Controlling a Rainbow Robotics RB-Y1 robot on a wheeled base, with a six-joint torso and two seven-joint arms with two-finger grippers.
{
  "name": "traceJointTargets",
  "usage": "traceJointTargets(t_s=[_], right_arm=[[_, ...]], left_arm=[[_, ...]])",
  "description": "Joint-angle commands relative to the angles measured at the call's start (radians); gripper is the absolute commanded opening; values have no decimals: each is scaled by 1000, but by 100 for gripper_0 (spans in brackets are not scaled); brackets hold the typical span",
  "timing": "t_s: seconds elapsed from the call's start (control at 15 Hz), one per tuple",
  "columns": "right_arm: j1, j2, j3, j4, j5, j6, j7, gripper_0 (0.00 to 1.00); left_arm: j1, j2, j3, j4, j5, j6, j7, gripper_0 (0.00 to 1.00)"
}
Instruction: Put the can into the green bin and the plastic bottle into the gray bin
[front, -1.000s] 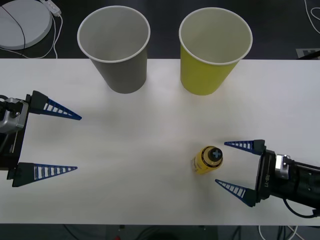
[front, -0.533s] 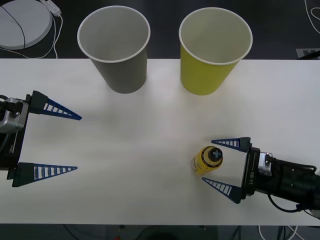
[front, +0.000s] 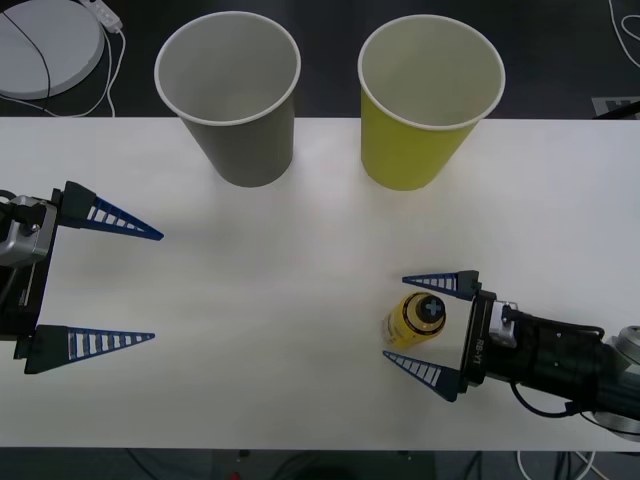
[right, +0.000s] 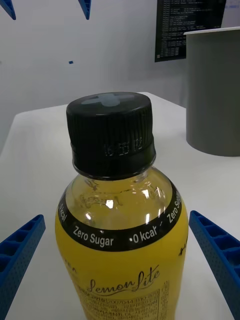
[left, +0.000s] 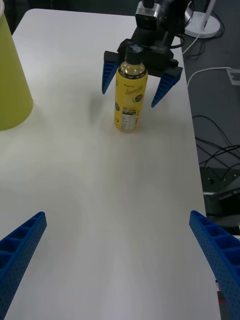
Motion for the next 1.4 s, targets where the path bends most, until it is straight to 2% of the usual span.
traceJointTargets(t_s=[0.07,0.27,0.33,0.4,0.47,1.0,1.4], right_arm=[[-10,7,12,-1,0,4,0,100],[-10,7,13,1,0,4,0,100],[-10,7,13,1,1,4,-3,86],[-10,5,13,1,0,5,-6,25],[-10,7,13,1,0,7,-11,0],[-10,5,13,1,1,12,-14,0],[-10,-33,12,-21,-22,8,-49,0]], left_arm=[[0,0,0,0,0,0,0,100],[0,0,0,0,0,0,0,100],[0,0,0,0,0,0,0,100],[0,0,0,0,0,0,0,100],[0,0,0,0,0,0,0,100],[0,0,0,0,0,0,0,100],[0,0,0,0,0,0,0,100]])
